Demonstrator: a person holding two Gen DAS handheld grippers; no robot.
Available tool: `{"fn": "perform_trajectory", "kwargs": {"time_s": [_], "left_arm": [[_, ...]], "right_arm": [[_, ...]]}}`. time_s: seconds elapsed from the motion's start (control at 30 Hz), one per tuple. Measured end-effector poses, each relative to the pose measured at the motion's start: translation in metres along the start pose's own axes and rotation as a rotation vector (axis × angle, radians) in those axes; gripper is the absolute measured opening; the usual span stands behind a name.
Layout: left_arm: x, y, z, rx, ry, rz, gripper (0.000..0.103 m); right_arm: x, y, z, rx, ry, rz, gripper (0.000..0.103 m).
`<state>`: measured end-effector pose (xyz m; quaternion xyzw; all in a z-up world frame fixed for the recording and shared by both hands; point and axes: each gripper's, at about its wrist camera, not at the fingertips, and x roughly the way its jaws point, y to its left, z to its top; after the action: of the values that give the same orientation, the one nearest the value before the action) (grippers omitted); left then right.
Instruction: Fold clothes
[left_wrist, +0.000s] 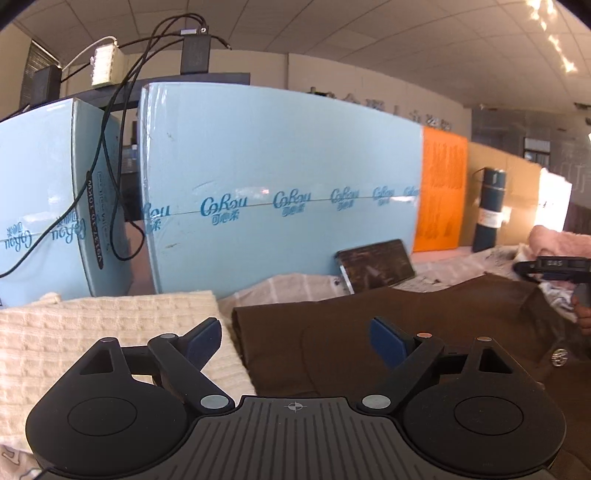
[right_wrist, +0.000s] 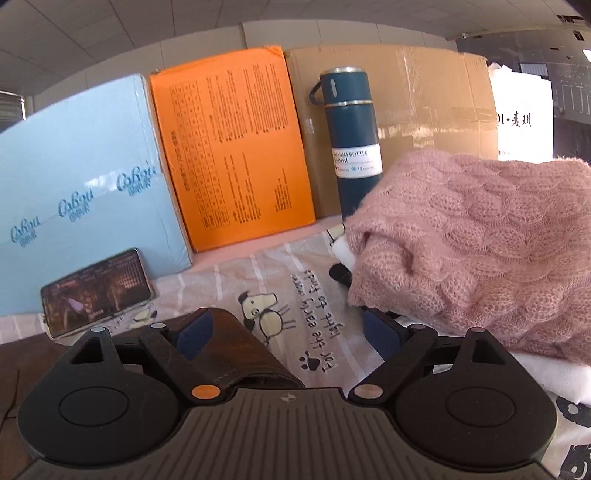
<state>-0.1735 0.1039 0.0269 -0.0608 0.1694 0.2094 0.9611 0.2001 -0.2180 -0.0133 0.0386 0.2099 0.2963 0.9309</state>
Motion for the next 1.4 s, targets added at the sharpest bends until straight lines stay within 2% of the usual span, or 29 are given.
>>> {"fn": "perform_trajectory", "kwargs": {"time_s": [0.1, 0.3, 0.43, 0.5, 0.63, 0.7, 0.83, 0.97, 1.13, 1.23, 1.3, 1.33, 1.37, 1.4], "left_arm": [[-0.024, -0.006, -0.014, -0.019, 0.031, -0.092, 0.091], [-0.044, -0.029, -0.050, 0.035, 0.157, -0.183, 0.091], [-0.042, -0.045, -0.065, 0.117, 0.239, -0.203, 0.091], [-0.041, -0.047, -0.068, 0.131, 0.249, -0.197, 0.092], [-0.040, -0.051, -0.072, 0.153, 0.265, -0.184, 0.096], [-0.037, -0.046, -0.071, 0.120, 0.282, -0.151, 0.096], [-0.036, -0.040, -0.071, 0.083, 0.297, -0.147, 0.096], [-0.045, -0.045, -0.070, 0.094, 0.258, -0.178, 0.096], [-0.058, -0.052, -0.068, 0.104, 0.204, -0.223, 0.096], [-0.062, -0.055, -0.066, 0.071, 0.193, -0.326, 0.096], [-0.057, -0.058, -0.066, 0.066, 0.218, -0.340, 0.096], [-0.052, -0.059, -0.067, 0.077, 0.231, -0.311, 0.095], [-0.048, -0.058, -0.068, 0.083, 0.245, -0.277, 0.092], [-0.043, -0.056, -0.070, 0.072, 0.263, -0.256, 0.071]], "right_arm": [[-0.025, 0.009, 0.007, -0.051, -0.078, 0.073, 0.089], [-0.091, 0.034, 0.014, -0.204, -0.145, 0.240, 0.099], [-0.119, 0.046, -0.008, -0.270, -0.054, 0.339, 0.099], [-0.127, 0.049, -0.022, -0.293, 0.003, 0.364, 0.099], [-0.136, 0.049, -0.050, -0.338, 0.093, 0.326, 0.099], [-0.138, 0.048, -0.058, -0.368, 0.121, 0.285, 0.099], [-0.137, 0.044, -0.074, -0.418, 0.152, 0.193, 0.099], [-0.130, 0.035, -0.087, -0.414, 0.192, 0.149, 0.099], [-0.125, 0.022, -0.084, -0.317, 0.228, 0.176, 0.101], [-0.125, 0.019, -0.083, -0.283, 0.232, 0.187, 0.101], [-0.125, 0.019, -0.083, -0.284, 0.235, 0.186, 0.101], [-0.125, 0.020, -0.083, -0.285, 0.237, 0.185, 0.101], [-0.125, 0.020, -0.083, -0.285, 0.237, 0.185, 0.101], [-0.125, 0.020, -0.083, -0.284, 0.236, 0.184, 0.101]]}}
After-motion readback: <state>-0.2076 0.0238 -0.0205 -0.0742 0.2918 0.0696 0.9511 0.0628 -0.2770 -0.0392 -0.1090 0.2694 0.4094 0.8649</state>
